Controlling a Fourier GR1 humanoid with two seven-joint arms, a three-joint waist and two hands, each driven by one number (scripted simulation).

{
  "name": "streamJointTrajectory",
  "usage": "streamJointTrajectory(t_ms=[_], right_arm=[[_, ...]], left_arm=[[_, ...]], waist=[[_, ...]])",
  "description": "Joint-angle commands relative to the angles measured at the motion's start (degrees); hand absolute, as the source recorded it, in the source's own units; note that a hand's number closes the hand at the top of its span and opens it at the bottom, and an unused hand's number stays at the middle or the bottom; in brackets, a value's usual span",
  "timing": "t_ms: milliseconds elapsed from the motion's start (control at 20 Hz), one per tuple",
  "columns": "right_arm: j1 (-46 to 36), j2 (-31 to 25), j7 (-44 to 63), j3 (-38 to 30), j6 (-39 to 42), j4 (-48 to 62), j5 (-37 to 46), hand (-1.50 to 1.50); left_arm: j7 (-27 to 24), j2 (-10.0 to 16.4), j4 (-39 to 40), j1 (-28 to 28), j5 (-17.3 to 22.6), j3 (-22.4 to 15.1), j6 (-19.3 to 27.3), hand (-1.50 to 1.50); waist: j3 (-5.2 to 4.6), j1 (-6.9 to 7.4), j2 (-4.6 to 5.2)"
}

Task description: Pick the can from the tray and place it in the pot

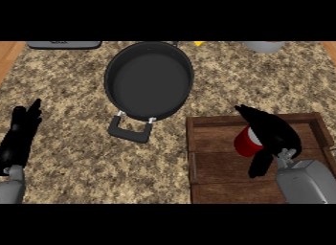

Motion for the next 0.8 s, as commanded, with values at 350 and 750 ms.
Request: streamJointTrajectory(t_ms=[350, 750], right_arm=[[-1.73, 0.56, -10.63, 0.86, -8.3, 5.29, 8.56, 1.5], [1.58, 1.68, -10.52, 2.3, -10.7, -2.99, 14.59, 1.5]], left_arm=[[-1.89, -1.73, -3.84, 4.59, -0.74, 0.52, -1.38, 0.0], [0.96, -0.15, 1.02, -1.57, -0.38, 3.07, -3.43, 0.0]], waist=[[0.05, 0.27, 0.02], [0.04, -0.23, -0.02]])
